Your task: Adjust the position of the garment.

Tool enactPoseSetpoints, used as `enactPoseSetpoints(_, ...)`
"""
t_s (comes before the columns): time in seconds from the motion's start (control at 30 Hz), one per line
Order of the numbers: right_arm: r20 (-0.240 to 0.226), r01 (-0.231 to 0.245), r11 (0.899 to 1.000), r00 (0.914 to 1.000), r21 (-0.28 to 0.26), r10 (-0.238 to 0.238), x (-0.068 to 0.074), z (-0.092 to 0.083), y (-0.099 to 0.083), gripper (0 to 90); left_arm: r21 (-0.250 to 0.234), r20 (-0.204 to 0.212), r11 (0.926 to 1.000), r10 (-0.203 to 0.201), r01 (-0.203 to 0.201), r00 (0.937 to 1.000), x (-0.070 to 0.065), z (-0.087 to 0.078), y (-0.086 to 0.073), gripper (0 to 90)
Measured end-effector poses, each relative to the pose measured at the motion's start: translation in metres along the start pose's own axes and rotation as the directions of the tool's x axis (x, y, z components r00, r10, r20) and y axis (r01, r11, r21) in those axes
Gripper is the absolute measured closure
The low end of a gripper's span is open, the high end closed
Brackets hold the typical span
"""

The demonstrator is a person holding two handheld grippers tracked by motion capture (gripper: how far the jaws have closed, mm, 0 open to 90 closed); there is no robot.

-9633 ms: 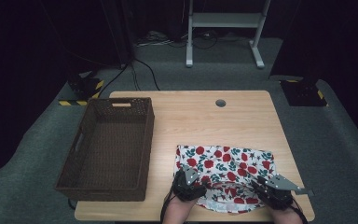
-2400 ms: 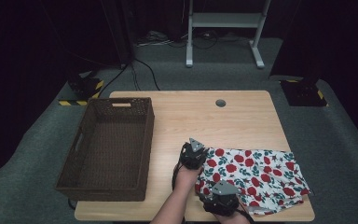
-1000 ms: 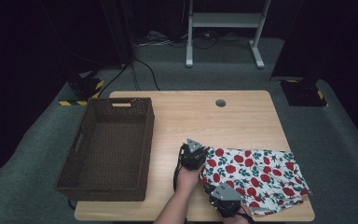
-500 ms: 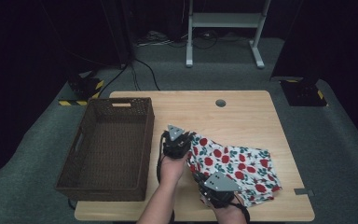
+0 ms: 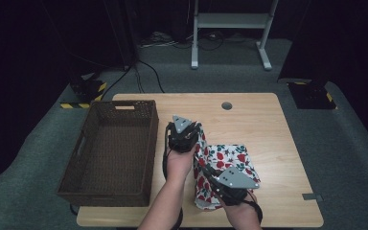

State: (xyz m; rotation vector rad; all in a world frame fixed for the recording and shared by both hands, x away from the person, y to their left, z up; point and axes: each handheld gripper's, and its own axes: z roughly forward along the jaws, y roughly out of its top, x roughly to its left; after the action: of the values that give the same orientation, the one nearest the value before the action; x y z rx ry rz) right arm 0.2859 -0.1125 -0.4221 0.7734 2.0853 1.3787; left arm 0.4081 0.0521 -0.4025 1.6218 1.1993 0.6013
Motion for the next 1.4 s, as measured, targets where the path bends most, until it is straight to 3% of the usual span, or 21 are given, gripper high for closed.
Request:
enactPoseSetpoints(0.13, 0.032, -0.025, 1.0, 0.9992, -0.004, 0.025, -0.017, -0.011, -0.007, 85.4, 0.007, -0.003, 0.9999, 0.01, -0.01, 0.9999, -0.016, 0.014, 0.002, 79.5)
enactPoseSetpoints(0.37, 0.074, -0.062, 0.998, 0.9954, 0.007, 0.061, -0.041, -0.024, -0.026, 85.3, 0.031, -0.011, 0.9977, 0.061, -0.061, 0.9981, -0.043, 0.04, 0.0, 79.2)
enactPoseSetpoints(0.67, 0.109, -0.107, 0.994, 0.9886, 0.022, 0.104, -0.061, -0.031, -0.048, 85.1, 0.066, -0.012, 0.9935, 0.093, -0.092, 0.9956, -0.067, 0.067, -0.007, 78.3)
enactPoseSetpoints(0.8, 0.127, -0.129, 0.991, 0.9841, 0.032, 0.124, -0.07, -0.035, -0.058, 85.1, 0.099, -0.016, 0.9872, 0.127, -0.125, 0.9918, -0.075, 0.078, -0.011, 78.3)
enactPoseSetpoints(0.93, 0.14, -0.149, 0.988, 0.9801, 0.049, 0.141, -0.078, -0.035, -0.069, 85.1, 0.119, -0.016, 0.9849, 0.129, -0.126, 0.9916, -0.079, 0.087, -0.016, 78.3)
enactPoseSetpoints(1.4, 0.176, -0.205, 0.972, 0.9673, 0.118, 0.183, -0.091, -0.037, -0.106, 84.6, 0.218, 0.0, 0.9598, 0.182, -0.177, 0.9833, -0.098, 0.12, -0.044, 77.4)
